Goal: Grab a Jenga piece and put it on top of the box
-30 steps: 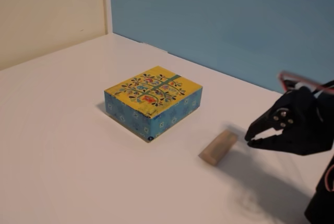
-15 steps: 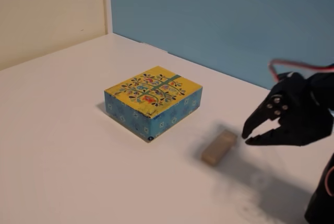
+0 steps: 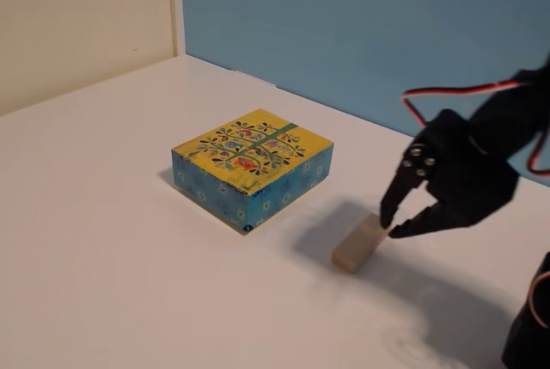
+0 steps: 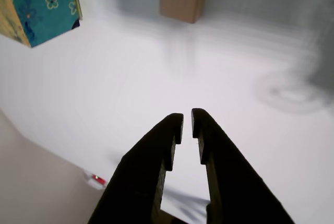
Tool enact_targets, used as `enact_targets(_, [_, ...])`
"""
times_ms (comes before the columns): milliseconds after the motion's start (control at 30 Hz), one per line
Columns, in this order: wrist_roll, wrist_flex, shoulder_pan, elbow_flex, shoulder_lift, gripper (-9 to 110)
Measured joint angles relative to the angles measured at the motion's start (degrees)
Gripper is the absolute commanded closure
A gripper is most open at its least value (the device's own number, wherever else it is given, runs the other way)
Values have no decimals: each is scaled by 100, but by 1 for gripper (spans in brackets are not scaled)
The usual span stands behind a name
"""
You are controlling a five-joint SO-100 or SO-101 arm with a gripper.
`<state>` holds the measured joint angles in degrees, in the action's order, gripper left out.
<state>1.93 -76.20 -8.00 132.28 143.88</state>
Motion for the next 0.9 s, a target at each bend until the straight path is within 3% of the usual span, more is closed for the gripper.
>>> enact_targets(900, [-272,510,-167,-1125,-2364,101])
